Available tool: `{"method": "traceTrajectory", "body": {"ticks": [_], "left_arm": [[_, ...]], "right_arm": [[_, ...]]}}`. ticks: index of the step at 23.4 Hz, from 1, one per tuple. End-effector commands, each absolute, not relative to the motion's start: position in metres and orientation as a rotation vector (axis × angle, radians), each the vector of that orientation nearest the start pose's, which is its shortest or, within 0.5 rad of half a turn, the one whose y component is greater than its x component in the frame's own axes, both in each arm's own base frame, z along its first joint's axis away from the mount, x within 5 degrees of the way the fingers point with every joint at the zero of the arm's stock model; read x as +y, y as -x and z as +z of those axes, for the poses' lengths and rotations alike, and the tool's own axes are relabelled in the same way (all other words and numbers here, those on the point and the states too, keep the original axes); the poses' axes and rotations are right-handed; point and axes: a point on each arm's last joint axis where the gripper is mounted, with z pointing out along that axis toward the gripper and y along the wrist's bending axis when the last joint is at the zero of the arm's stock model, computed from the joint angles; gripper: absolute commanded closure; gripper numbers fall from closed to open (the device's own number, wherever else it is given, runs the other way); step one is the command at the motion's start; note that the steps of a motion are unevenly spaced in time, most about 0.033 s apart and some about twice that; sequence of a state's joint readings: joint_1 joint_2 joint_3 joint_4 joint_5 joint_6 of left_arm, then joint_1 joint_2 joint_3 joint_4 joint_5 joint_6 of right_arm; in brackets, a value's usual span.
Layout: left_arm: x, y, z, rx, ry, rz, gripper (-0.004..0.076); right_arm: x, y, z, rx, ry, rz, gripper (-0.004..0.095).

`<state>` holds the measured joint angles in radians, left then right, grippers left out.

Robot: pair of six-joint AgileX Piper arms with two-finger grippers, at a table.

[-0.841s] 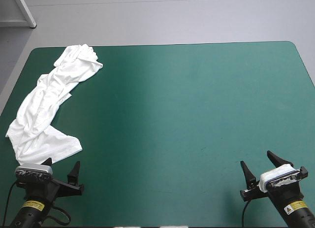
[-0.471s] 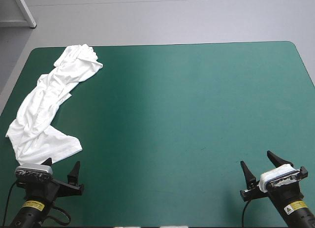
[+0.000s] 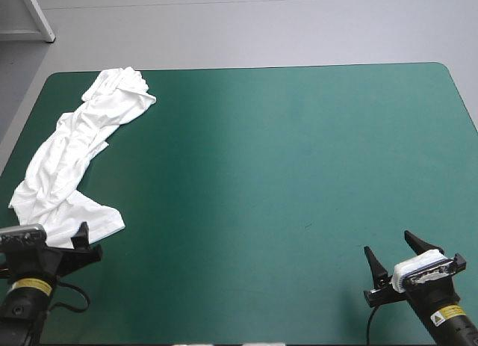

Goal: Fold the cloth

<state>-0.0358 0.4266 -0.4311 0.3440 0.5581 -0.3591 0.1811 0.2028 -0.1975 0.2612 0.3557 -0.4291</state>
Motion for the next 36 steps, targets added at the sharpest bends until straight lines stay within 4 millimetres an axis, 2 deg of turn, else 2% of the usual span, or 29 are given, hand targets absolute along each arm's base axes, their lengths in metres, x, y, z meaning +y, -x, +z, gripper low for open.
{"method": "traceTrajectory", "body": {"ticks": [1,8,9,10,13,16,20,22,23,24,28,32,34,36], "left_arm": [[0.019,-0.115,0.325,1.951,0.155,0.220,0.0143],[0.016,-0.191,0.368,1.992,0.137,0.231,0.0143],[0.017,-0.207,0.369,2.014,0.135,0.243,0.0143],[0.020,-0.231,0.375,2.030,0.141,0.254,0.0143],[0.035,-0.269,0.374,2.080,0.185,0.234,0.0143],[0.057,-0.301,0.368,2.122,0.267,0.112,0.0143],[0.093,-0.340,0.351,2.138,0.350,-0.070,0.0143],[0.109,-0.363,0.332,2.163,0.358,-0.048,0.0143],[0.111,-0.369,0.326,2.174,0.356,-0.040,0.0143],[0.116,-0.384,0.310,2.194,0.363,-0.038,0.0143],[0.129,-0.417,0.269,2.233,0.370,-0.012,0.0143],[0.137,-0.438,0.248,2.248,0.330,0.019,0.0143],[0.139,-0.444,0.237,2.263,0.321,0.026,0.0199],[0.131,-0.449,0.225,2.303,0.274,0.019,0.0421]], "right_arm": [[0.019,-0.066,0.250,1.711,0.373,0.063,0.0208],[0.019,-0.066,0.250,1.717,0.375,0.065,0.0208],[0.019,-0.066,0.250,1.720,0.377,0.065,0.0208],[0.019,-0.066,0.250,1.726,0.380,0.067,0.0208],[0.020,-0.065,0.250,1.736,0.383,0.074,0.0208],[0.020,-0.065,0.250,1.740,0.384,0.076,0.0208],[0.020,-0.065,0.250,1.740,0.384,0.076,0.0208],[0.020,-0.065,0.250,1.737,0.382,0.075,0.0208],[0.020,-0.065,0.250,1.737,0.382,0.075,0.0208],[0.020,-0.065,0.250,1.737,0.382,0.075,0.0208],[0.020,-0.065,0.250,1.737,0.382,0.075,0.0208],[0.020,-0.065,0.251,1.735,0.382,0.075,0.0208],[0.020,-0.065,0.251,1.731,0.380,0.074,0.0208],[0.020,-0.065,0.251,1.727,0.378,0.073,0.0208]]}}
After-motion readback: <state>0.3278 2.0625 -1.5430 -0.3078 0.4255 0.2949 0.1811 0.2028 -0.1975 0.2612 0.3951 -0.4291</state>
